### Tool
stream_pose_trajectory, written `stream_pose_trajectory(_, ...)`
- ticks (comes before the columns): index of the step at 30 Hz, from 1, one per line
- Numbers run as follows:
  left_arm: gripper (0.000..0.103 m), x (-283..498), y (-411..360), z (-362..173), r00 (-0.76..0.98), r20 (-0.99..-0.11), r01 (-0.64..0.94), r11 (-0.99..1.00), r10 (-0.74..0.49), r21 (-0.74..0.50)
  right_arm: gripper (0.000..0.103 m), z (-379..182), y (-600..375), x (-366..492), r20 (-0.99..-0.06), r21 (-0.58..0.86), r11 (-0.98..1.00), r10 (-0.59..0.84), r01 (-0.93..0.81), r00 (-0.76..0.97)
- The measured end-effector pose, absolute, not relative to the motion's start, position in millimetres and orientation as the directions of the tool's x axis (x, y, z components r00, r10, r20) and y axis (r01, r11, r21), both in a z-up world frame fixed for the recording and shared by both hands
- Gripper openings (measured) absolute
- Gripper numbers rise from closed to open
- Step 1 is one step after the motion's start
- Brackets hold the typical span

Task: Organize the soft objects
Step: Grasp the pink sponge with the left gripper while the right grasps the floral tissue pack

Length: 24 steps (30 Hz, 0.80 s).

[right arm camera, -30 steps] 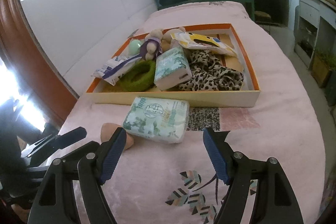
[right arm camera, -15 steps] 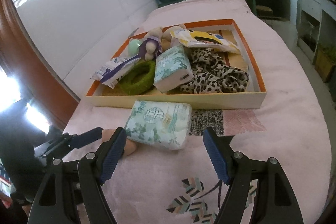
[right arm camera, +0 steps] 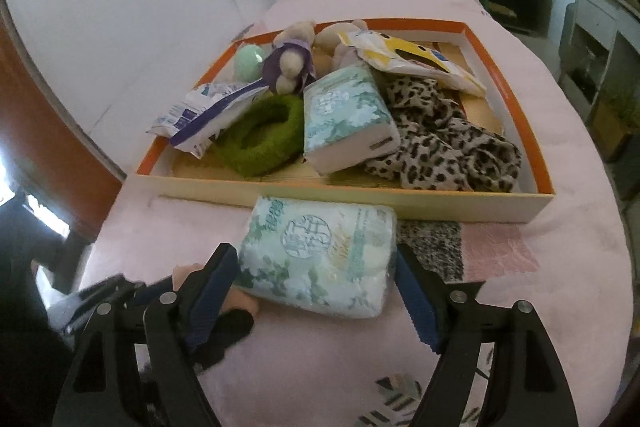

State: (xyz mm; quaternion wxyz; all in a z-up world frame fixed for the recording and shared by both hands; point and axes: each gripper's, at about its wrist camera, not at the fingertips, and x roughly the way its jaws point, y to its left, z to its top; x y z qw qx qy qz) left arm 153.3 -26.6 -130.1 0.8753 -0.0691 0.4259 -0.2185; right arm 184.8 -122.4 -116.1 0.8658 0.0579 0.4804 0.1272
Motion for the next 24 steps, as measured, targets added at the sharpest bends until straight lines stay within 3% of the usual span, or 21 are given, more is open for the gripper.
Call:
stream_pose_trajectory(7,0.046,152.1,-27.0,-130.2,0.545,-0.720,0.314,0.901,-0.429,-0.300,0.084,-122.2,-102.8,193.7,-0.858,0.114,0.984,0.169,-0.140,0.485)
stream_pose_trajectory(14,0.044,149.5,-22.6,-127.1,0.562,-0.703,0.306,0.899,-0.436,-0.313,0.076,-120.2,-117.7,190.1,-0.848,0.204,0.973,0.229,-0.104,0.478)
stream_pose_trajectory(24,0.044,142.3,-12.2,-119.5,0.596,-0.680,0.277,0.904,-0.427,-0.326,0.076,-103.1,-130.0,175.6,-0.813,0.261,0.960,0.277,-0.106,0.513)
